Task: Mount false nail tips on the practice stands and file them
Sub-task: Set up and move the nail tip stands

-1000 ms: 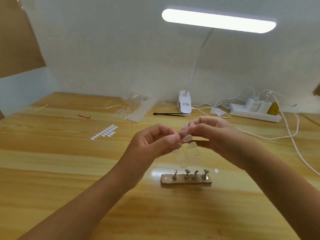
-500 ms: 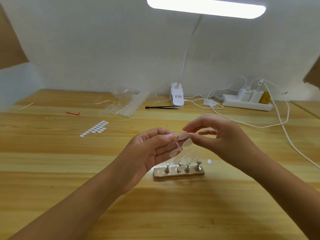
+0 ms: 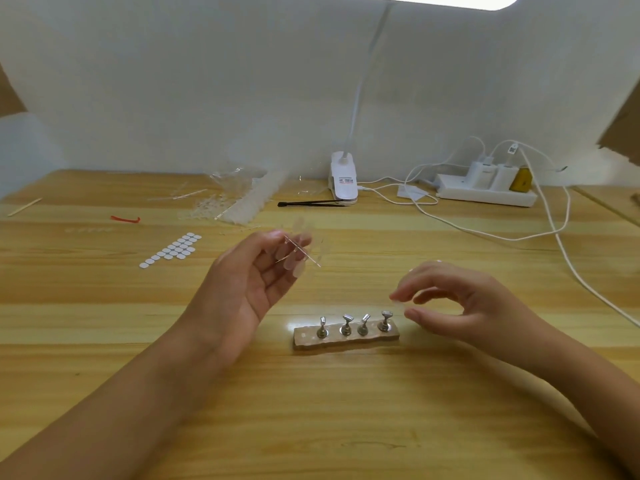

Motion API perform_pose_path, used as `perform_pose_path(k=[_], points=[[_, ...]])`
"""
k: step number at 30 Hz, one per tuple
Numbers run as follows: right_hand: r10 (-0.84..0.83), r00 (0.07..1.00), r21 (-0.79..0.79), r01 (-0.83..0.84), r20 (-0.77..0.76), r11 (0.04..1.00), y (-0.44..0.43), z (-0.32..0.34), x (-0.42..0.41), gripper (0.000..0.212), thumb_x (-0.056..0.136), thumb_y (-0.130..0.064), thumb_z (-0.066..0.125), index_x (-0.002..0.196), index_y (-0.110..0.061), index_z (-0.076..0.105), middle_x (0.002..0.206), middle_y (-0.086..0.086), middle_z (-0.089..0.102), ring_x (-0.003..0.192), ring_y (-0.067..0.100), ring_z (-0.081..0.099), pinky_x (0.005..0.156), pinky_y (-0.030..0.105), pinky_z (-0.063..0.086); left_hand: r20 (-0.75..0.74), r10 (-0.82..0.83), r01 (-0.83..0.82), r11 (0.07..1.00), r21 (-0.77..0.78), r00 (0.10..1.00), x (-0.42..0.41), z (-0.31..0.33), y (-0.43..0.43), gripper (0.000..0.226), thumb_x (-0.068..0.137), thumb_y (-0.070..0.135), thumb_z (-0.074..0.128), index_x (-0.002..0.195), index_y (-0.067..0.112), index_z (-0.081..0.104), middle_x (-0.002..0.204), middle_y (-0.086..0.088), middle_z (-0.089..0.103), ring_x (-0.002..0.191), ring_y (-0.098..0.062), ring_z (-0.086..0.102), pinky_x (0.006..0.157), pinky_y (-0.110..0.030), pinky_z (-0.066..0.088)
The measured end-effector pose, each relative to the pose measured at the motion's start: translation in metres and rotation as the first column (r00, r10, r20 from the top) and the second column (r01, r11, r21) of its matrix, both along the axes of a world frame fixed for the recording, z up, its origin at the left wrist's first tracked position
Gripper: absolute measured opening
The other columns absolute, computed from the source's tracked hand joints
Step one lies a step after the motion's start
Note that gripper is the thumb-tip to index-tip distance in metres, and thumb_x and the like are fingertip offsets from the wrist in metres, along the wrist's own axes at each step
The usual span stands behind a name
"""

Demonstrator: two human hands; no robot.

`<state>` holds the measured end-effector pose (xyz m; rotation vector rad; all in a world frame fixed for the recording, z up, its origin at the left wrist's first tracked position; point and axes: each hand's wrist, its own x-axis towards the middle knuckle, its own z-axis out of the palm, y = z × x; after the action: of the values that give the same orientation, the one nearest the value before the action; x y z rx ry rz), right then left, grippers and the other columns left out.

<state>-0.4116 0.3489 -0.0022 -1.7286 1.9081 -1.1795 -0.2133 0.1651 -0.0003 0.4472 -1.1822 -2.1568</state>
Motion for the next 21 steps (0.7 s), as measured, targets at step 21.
perform_pose_path(k=[21], points=[[0.012,0.983,-0.150,-0.040,-0.182,0.988,-0.008,-0.022,0.005,0.019,0.083,-0.002,0.072,0.099,-0.012,0.073,0.095,-0.004,0.069,0.087,0.016,0.065,0.076,0.026,0.052,0.085,-0.020,0.020,1.000,-0.001,0.996,-0.002,-0.004,0.003,0.012,0.075,0.026,0.066,0.082,0.016,0.066,0.076,0.003,0.061,0.069,-0.009,0.055,0.066,-0.019,0.053]])
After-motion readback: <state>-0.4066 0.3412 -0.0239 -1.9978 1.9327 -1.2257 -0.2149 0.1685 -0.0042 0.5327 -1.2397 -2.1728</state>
